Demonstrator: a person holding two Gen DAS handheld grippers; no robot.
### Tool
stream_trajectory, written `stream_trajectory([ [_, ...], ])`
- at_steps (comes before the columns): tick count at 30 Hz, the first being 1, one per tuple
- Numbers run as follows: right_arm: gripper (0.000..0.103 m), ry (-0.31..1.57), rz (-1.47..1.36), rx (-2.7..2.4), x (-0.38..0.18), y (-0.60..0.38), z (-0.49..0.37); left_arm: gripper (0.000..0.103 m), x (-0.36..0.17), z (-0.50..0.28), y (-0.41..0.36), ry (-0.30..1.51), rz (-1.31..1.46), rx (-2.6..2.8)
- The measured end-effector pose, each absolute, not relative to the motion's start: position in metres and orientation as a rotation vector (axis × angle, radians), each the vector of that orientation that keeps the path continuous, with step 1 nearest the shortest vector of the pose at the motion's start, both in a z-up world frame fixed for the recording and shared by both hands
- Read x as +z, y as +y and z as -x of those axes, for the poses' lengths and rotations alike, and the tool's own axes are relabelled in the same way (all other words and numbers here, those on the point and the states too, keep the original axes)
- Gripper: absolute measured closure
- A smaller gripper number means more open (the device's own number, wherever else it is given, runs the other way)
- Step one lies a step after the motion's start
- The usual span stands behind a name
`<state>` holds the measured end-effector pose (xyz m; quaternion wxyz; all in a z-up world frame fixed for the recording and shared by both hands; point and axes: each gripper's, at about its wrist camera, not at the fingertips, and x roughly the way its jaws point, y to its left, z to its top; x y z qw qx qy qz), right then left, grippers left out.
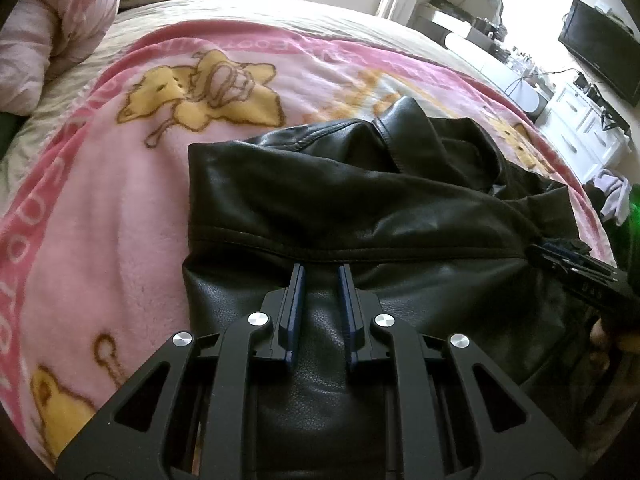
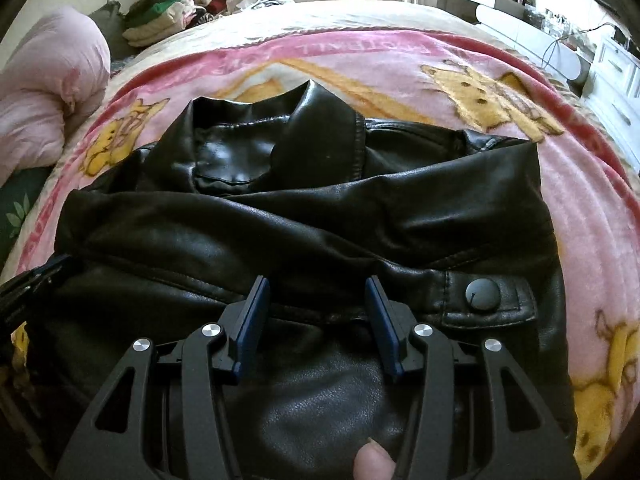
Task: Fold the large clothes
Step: 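Open both tools and move them back toward the jacket hem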
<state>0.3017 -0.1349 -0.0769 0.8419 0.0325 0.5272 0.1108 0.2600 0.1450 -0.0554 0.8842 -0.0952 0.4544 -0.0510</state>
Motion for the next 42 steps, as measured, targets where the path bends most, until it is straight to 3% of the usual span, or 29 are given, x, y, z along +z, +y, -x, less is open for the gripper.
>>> stream_trajectory([
  [3,0.054,1.069,-0.146,0.241,-0.058,-0.144,-0.293,0.091,-0.048,-0.258,0.142,0.936,0.186,-0.100],
  [6,0.047,1.015,-0.200,0.254,-0.035,-0.156,-0.278,0.077,-0.034,-0.254,0.143,0.921,0.228,-0.131],
  [8,0.045,0.996,-0.207,0.258,-0.024,-0.162,-0.269,0.075,-0.025,-0.250,0.144,0.905,0.241,-0.140],
  [10,0.045,0.977,-0.204,0.258,-0.015,-0.166,-0.260,0.058,-0.016,-0.245,0.142,0.896,0.262,-0.161],
  [11,0.045,0.972,-0.202,0.262,-0.011,-0.167,-0.256,0.042,-0.013,-0.240,0.143,0.890,0.293,-0.180],
  [12,0.045,0.964,-0.200,0.267,-0.008,-0.168,-0.251,0.039,-0.010,-0.236,0.144,0.884,0.307,-0.183],
  [26,0.044,0.890,-0.139,0.324,0.019,-0.144,-0.213,0.042,-0.050,-0.206,0.112,1.005,0.074,-0.160],
  [35,0.042,1.164,-0.112,0.203,-0.055,-0.153,-0.232,0.042,-0.051,-0.204,0.111,1.002,0.069,-0.159],
  [42,0.042,1.153,-0.131,0.189,-0.069,-0.154,-0.230,0.042,-0.052,-0.204,0.111,1.002,0.066,-0.159],
])
